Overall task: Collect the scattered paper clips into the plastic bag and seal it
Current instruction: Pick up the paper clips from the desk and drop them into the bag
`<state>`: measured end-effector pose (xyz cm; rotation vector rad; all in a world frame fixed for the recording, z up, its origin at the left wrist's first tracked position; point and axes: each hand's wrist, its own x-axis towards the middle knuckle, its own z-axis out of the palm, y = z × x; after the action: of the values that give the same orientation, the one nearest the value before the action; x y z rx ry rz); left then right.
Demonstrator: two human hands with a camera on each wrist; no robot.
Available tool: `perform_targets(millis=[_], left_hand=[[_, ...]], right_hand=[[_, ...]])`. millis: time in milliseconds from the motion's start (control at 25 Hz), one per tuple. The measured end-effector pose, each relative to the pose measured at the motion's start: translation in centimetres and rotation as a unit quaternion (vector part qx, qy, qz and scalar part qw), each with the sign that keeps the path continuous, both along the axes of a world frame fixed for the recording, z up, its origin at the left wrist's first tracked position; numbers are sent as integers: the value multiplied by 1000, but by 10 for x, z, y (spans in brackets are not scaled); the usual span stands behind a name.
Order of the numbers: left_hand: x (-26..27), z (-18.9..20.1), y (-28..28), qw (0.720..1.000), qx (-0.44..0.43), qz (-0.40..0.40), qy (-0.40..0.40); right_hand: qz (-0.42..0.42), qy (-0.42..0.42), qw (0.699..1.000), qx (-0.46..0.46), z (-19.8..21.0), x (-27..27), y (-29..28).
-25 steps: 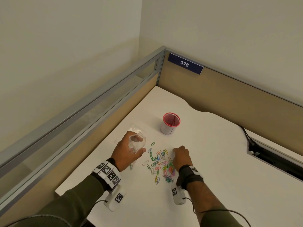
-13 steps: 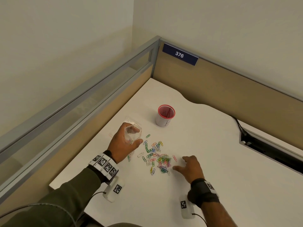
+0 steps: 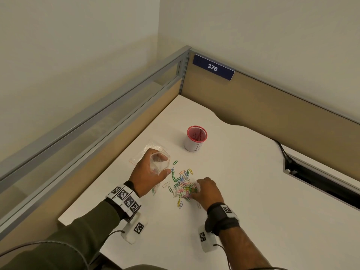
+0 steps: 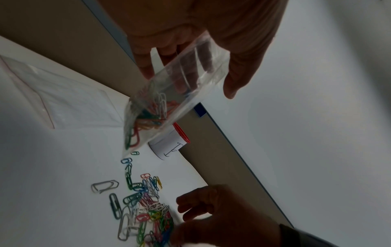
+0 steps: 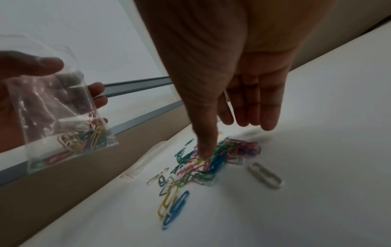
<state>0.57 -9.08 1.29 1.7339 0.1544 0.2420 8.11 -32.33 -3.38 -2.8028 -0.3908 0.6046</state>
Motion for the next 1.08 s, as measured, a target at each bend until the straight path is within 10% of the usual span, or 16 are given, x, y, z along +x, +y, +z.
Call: perform_targets(millis=[520, 840, 1080], left_hand=[[-5, -6, 0, 1000, 8, 10, 9], [1, -8, -5, 1000, 26, 6, 13], [10, -5, -19, 997, 69, -21, 34]], right_hand=[[79, -79, 993, -24, -9, 3, 19], [-126, -18, 957, 260, 65, 10, 8], [-34, -30, 931, 363, 150, -7, 50]])
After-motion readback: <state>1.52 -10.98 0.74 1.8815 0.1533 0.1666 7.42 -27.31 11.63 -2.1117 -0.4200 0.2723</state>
